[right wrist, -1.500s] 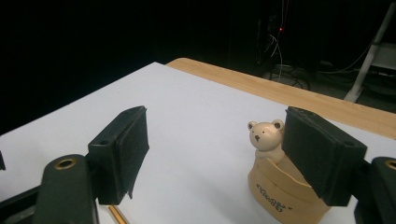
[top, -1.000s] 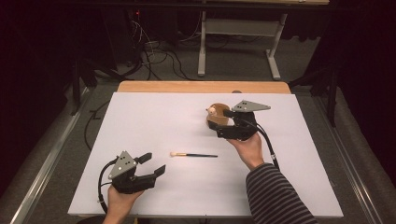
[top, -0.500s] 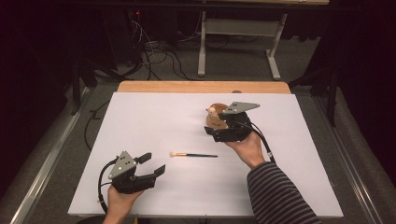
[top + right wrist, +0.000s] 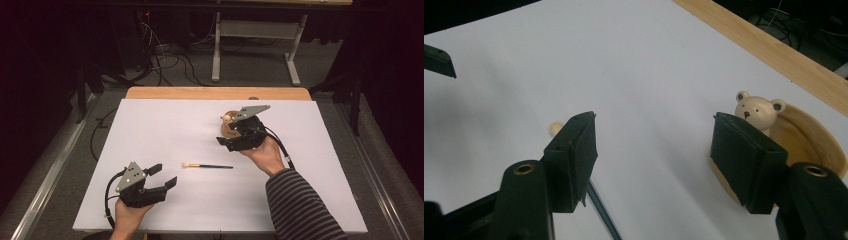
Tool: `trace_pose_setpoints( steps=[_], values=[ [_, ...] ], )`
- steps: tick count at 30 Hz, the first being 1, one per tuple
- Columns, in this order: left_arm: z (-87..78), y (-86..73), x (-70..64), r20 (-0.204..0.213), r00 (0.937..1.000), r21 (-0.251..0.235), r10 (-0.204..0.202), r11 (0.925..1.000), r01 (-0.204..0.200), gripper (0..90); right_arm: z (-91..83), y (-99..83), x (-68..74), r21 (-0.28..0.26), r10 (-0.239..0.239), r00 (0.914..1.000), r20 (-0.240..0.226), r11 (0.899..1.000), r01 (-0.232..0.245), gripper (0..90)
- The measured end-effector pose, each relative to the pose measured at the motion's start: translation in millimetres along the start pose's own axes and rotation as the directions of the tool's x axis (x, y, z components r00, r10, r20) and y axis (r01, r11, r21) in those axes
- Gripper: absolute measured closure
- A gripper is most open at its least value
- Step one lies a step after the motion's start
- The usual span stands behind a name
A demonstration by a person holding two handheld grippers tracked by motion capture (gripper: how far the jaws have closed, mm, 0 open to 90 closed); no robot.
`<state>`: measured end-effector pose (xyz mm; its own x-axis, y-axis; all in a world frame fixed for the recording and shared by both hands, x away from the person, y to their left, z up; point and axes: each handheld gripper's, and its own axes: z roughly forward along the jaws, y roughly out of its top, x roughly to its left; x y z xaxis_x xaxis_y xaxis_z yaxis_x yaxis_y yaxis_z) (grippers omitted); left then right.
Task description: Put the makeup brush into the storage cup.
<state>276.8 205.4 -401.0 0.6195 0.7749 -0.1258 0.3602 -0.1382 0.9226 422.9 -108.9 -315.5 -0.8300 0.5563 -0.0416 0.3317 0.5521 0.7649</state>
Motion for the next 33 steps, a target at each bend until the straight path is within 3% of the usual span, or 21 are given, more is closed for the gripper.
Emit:
trace_pose_setpoints(
  steps=[12,16,23,33],
  values=[
    [-0.4,0.0,-0.1,0.007,1.0000,-0.004,0.006,1.0000,-0.006,30.6,3.8,14.8,3.5,0.099,-0.087,0.9954,-0.040,0.991,0.090,34.7],
    [-0.6,-0.1,-0.2,0.006,1.0000,-0.007,0.008,0.9999,-0.008,30.5,9.4,17.4,7.3,0.148,-0.119,0.9917,-0.050,0.981,0.125,35.6],
    [-0.7,-0.1,0.1,0.005,1.0000,-0.010,0.008,0.9999,-0.008,30.5,23.2,19.2,9.2,0.268,-0.105,0.9888,-0.106,0.955,0.130,38.4],
    [-0.8,-0.1,0.5,0.001,1.0000,-0.014,0.007,0.9999,-0.007,30.4,32.0,20.7,16.0,0.302,-0.152,0.9805,-0.125,0.936,0.183,43.3]
  ],
)
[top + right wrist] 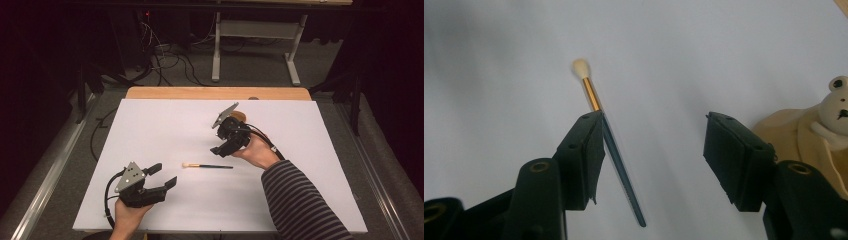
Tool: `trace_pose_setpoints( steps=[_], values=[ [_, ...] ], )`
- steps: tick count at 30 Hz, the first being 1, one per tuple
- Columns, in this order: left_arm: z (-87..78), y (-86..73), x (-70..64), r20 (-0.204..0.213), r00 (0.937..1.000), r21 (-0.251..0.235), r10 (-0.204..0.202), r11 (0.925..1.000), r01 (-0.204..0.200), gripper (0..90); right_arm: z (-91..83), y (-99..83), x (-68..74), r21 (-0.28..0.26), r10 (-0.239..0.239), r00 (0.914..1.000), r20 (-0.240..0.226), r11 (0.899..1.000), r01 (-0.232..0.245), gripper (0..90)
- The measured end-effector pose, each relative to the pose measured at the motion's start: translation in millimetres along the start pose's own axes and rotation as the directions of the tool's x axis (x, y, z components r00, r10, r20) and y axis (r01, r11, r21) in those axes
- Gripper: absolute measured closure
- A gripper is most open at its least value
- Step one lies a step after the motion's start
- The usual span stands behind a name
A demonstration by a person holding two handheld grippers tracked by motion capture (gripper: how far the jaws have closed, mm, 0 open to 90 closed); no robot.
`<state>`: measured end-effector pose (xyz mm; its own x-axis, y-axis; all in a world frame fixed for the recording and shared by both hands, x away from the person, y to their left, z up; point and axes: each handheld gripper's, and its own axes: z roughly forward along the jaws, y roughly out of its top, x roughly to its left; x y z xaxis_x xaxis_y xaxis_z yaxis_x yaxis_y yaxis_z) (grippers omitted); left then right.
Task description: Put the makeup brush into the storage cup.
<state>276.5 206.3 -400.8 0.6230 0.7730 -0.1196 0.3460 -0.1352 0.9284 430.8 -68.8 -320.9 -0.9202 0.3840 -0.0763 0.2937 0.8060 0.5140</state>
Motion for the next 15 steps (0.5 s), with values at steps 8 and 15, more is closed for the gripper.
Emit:
trace_pose_setpoints(
  steps=[8,15],
  values=[
    [-0.1,0.1,0.2,-0.001,1.0000,0.004,0.002,1.0000,-0.002,30.4,7.6,0.5,3.3,0.042,-0.023,0.9997,-0.006,0.999,0.023,45.5],
    [-0.4,0.0,0.3,-0.001,1.0000,0.001,0.000,1.0000,0.000,30.4,16.2,0.6,5.2,0.073,-0.045,0.9989,-0.016,0.996,0.046,47.0]
  ],
)
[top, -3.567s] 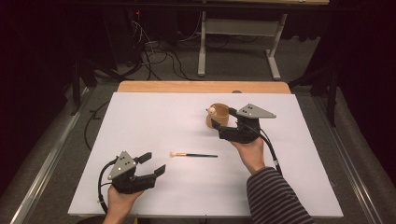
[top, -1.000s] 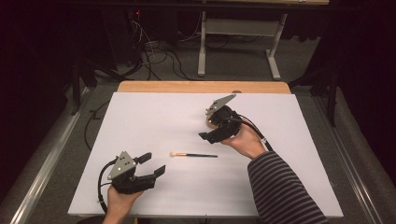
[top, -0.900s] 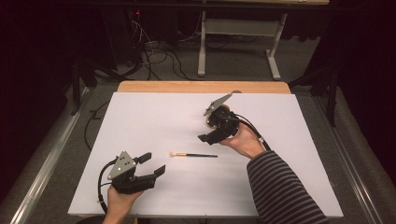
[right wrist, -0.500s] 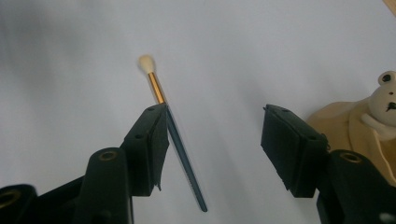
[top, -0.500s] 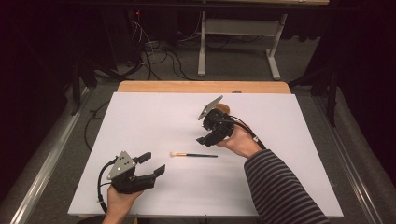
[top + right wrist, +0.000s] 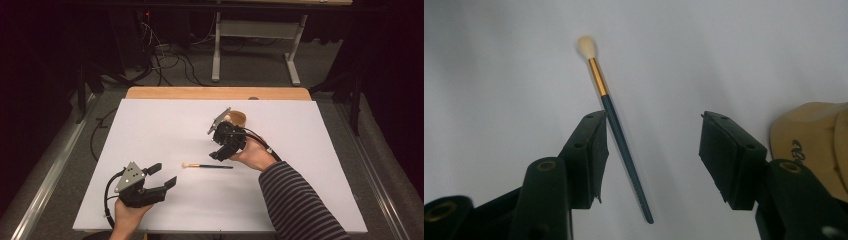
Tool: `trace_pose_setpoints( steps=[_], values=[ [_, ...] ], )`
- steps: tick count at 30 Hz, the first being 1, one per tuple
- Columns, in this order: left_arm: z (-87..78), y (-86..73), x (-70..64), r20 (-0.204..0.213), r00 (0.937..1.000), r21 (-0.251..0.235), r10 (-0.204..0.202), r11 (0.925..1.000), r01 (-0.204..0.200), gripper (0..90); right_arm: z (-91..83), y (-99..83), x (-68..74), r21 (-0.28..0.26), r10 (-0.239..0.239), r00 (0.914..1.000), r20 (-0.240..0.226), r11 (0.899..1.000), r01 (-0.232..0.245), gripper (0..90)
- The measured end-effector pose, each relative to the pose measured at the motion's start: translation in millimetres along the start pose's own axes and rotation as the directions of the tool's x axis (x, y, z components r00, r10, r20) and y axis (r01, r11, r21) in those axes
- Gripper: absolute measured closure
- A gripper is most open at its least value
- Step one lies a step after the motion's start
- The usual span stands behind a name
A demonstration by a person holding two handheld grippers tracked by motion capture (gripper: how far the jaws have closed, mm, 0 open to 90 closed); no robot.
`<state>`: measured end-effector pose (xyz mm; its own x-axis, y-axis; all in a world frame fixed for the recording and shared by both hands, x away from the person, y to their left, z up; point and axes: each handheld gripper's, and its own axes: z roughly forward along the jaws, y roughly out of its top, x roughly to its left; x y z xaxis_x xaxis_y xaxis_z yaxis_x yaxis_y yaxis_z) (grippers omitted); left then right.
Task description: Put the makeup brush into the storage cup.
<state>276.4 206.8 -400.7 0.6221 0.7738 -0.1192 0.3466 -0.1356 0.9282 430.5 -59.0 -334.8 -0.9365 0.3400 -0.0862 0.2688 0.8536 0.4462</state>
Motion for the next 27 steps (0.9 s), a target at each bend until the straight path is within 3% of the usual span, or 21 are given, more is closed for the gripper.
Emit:
trace_pose_setpoints(
  steps=[27],
  values=[
    [-0.7,0.2,0.0,0.002,1.0000,-0.004,0.000,1.0000,0.000,30.2,31.3,-3.6,3.9,0.112,-0.003,0.9990,-0.045,0.994,0.008,56.0]
  ],
)
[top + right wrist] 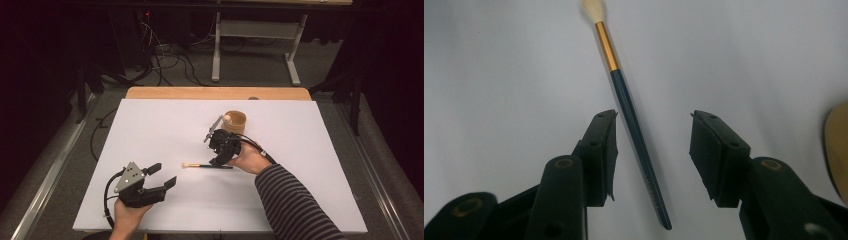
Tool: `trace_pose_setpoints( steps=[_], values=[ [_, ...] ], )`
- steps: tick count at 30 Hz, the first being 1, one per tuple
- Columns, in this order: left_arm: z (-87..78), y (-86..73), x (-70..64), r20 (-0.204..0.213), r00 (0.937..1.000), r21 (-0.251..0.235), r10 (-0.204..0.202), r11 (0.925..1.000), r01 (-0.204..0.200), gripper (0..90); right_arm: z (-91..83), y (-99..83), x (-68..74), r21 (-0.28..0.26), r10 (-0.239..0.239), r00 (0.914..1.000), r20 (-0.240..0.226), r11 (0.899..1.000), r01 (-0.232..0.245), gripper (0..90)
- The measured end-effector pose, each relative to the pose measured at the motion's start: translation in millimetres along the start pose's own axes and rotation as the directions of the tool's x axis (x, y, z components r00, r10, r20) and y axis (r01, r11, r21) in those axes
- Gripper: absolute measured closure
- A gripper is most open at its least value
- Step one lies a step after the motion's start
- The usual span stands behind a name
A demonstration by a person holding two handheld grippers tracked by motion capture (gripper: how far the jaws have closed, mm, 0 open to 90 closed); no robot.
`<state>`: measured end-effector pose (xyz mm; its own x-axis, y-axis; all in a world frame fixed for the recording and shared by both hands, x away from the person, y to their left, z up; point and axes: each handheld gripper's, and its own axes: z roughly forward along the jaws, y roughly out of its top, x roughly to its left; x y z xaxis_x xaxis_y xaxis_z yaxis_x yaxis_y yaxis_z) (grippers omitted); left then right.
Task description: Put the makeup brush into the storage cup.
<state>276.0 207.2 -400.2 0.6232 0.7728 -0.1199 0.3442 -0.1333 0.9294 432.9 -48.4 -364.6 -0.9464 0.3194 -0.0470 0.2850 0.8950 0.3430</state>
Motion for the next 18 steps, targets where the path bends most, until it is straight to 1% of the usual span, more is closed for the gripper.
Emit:
trace_pose_setpoints(
  steps=[5,6,7,13,15,18],
  values=[
    [0.2,0.0,-0.1,0.000,1.0000,0.001,0.000,1.0000,0.000,30.3,7.6,1.3,1.8,0.030,-0.013,0.9999,-0.006,0.999,0.013,58.0],
    [0.1,0.0,-0.1,-0.001,1.0000,0.000,0.000,1.0000,0.000,30.2,9.7,1.0,2.2,0.023,-0.010,0.9999,-0.010,1.000,0.010,58.5],
    [0.1,0.0,0.0,-0.001,1.0000,0.001,0.001,1.0000,-0.001,30.3,11.0,1.2,1.8,0.027,-0.020,0.9997,-0.013,0.999,0.020,58.7],
    [0.4,0.0,-0.1,-0.001,1.0000,0.002,0.001,1.0000,-0.001,30.3,18.0,1.5,3.0,0.052,-0.018,0.9996,-0.020,0.998,0.019,62.0],
    [0.2,0.0,-0.1,-0.001,1.0000,0.001,0.001,1.0000,-0.001,30.3,20.4,1.8,2.7,0.062,-0.027,0.9994,-0.023,0.998,0.028,62.7],
    [0.0,0.0,0.1,0.000,1.0000,0.000,0.000,1.0000,0.000,30.2,23.9,2.4,3.4,0.072,-0.025,0.9993,-0.028,0.997,0.027,63.5]
  ],
)
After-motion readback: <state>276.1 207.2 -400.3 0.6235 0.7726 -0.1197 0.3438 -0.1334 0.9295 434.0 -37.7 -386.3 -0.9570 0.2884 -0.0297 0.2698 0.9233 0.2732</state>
